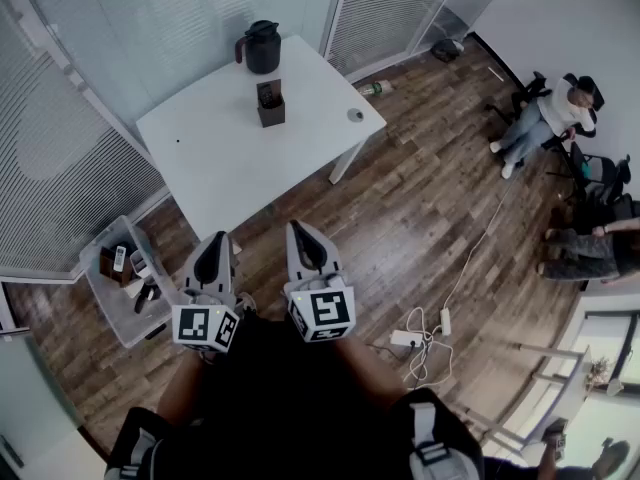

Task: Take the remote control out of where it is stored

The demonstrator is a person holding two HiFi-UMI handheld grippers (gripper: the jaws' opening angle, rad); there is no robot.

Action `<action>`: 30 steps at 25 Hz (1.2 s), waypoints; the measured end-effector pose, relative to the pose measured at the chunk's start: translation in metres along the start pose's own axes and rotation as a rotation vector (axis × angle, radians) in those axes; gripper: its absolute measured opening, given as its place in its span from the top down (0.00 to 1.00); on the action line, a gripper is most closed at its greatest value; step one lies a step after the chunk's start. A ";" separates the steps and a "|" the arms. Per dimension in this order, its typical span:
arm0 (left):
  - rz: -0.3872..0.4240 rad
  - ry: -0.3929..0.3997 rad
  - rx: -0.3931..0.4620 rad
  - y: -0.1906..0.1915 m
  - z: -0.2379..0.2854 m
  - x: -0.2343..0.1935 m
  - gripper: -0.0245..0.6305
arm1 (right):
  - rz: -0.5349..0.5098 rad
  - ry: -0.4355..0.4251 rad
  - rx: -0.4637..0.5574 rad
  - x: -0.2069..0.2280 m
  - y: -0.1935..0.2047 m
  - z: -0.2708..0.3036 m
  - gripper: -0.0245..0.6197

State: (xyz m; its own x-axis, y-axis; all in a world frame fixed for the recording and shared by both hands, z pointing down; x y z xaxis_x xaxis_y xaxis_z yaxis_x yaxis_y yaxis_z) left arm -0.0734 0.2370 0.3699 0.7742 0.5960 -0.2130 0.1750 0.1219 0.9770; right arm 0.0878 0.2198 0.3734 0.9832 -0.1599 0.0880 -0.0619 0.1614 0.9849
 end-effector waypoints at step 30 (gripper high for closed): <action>-0.017 -0.142 -0.006 0.019 0.040 0.038 0.95 | -0.055 -0.093 0.008 0.060 -0.003 0.010 0.97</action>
State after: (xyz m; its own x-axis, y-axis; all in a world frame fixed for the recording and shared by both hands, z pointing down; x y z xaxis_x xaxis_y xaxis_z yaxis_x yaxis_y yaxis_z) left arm -0.0161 0.2299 0.3799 0.8496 0.4753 -0.2285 0.1856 0.1361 0.9732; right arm 0.1451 0.2001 0.3767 0.9651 -0.2578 0.0467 -0.0100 0.1420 0.9898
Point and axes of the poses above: the fingertips, and each gripper's own axes: z forward along the fingers, x to its right, y out of its underside, the point moved 5 cm from there along -z, backward along the fingers, and after that the axes turned 15 degrees about y, right-handed, at the moved point
